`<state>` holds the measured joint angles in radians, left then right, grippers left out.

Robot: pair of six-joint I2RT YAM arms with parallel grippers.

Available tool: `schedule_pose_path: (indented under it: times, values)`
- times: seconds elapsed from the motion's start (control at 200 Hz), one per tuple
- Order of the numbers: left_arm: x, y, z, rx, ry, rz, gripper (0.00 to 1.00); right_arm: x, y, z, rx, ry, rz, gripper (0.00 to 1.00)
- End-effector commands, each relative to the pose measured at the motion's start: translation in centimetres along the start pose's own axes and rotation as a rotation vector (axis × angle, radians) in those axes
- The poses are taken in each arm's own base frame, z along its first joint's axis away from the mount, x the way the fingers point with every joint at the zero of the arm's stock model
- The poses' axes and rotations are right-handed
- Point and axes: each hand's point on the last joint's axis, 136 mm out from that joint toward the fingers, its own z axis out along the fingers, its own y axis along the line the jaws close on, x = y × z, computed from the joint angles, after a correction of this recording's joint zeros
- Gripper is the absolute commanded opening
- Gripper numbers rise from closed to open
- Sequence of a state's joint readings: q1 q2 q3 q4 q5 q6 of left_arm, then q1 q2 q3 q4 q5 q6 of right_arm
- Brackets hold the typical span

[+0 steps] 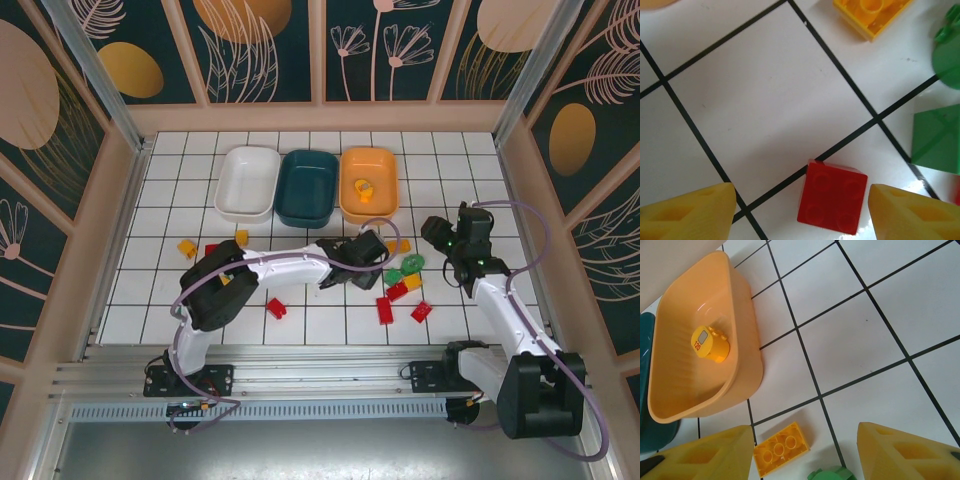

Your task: Sort the legos into containers by color

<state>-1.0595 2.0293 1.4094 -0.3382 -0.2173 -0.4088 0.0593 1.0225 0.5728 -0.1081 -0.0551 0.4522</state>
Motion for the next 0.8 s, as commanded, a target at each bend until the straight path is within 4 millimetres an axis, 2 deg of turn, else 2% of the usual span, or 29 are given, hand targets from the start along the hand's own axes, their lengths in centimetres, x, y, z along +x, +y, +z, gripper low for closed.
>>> schedule_pose_path:
  times: [0.0,0.07,0.22,0.325,0.455,0.681,0.796]
  values:
    - [-2.4,-0.4,-3.0,0.045,-0.073,-0.028,0.73,-0.3,0.2,-0.2,-0.022,-0.023,0.010,0.58]
    - [-2.4,-0.6,-3.0,0.054,-0.072,-0.023,0.74,-0.2,0.2,-0.2,-0.025,-0.021,0.009,0.58]
    - [-0.3,-0.8,-1.3,0.065,-0.002,0.002,0.74,-0.4,0.3,-0.3,-0.026,-0.022,0.006,0.58]
    - [0.7,-0.9,-0.9,0.077,0.018,0.016,0.74,-0.3,0.4,-0.3,-0.029,-0.021,0.003,0.58]
    - [1.2,-1.1,-0.6,0.088,0.031,0.033,0.74,-0.4,0.5,-0.2,-0.033,-0.021,0.004,0.59]
    - [1.9,-1.8,1.0,0.107,0.062,0.055,0.73,-0.3,0.4,-0.2,-0.033,-0.016,0.004,0.59]
    - [2.2,-1.3,1.6,0.074,0.064,0.057,0.73,-0.2,0.4,-0.1,-0.034,-0.013,0.003,0.59]
